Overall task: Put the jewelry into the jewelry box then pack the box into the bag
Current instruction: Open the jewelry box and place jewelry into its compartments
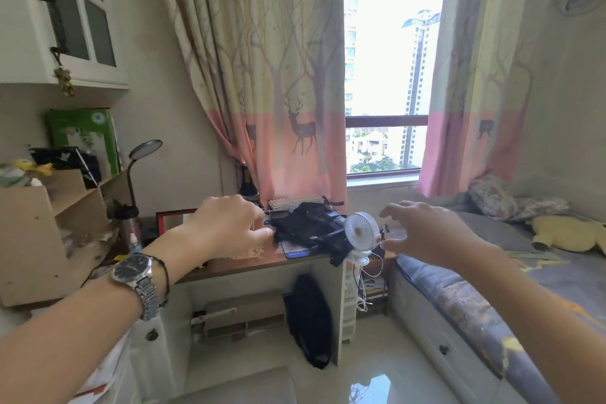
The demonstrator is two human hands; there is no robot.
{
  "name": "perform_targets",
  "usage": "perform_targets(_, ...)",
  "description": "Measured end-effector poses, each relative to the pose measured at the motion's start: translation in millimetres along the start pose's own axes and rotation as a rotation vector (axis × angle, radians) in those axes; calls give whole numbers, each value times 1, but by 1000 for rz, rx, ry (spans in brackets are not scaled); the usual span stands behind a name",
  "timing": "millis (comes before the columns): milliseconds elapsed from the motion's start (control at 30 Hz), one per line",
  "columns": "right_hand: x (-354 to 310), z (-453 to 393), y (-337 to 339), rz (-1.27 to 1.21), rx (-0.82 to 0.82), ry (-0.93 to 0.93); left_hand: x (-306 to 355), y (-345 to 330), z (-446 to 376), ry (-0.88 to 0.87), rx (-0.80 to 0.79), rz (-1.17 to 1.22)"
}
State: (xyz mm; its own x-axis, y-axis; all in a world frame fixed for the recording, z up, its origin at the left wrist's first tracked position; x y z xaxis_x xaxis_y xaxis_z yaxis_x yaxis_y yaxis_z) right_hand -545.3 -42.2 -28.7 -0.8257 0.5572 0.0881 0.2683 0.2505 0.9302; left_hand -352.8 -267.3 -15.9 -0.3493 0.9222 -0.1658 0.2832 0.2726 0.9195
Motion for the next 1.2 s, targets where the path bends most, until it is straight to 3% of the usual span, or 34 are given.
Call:
perform_targets(433,105,-97,-85,-3,-31,-50,24,-107,-161,-60,-49,57)
perform_targets(733,209,-202,-171,11,-128,177,63,-178,-250,198,-194,135)
perform_targets(833,232,-230,-184,-42,-136,239,78,-184,-268,258,-174,148)
perform_targets(1033,237,-279,-207,-98,-115,370,73,-181,-284,381,-128,113)
perform_targets(1200,215,-316,-237,-142,-119,448,44,-199,-290,472,-179,93)
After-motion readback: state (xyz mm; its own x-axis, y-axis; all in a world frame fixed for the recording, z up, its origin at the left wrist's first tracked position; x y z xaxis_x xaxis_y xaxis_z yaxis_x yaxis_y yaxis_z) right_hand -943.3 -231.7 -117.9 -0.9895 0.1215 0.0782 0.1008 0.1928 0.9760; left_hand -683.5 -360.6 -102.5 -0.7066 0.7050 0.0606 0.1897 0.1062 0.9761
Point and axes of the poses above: each hand's wrist, its own z-axis away from the middle knuckle, its own y-axis out of the back of the hand, x = y × z, the point moved 2 cm from there along -z, towards the middle knuckle, and after that the axes turned 1 degree about z, right-handed, at the moved point
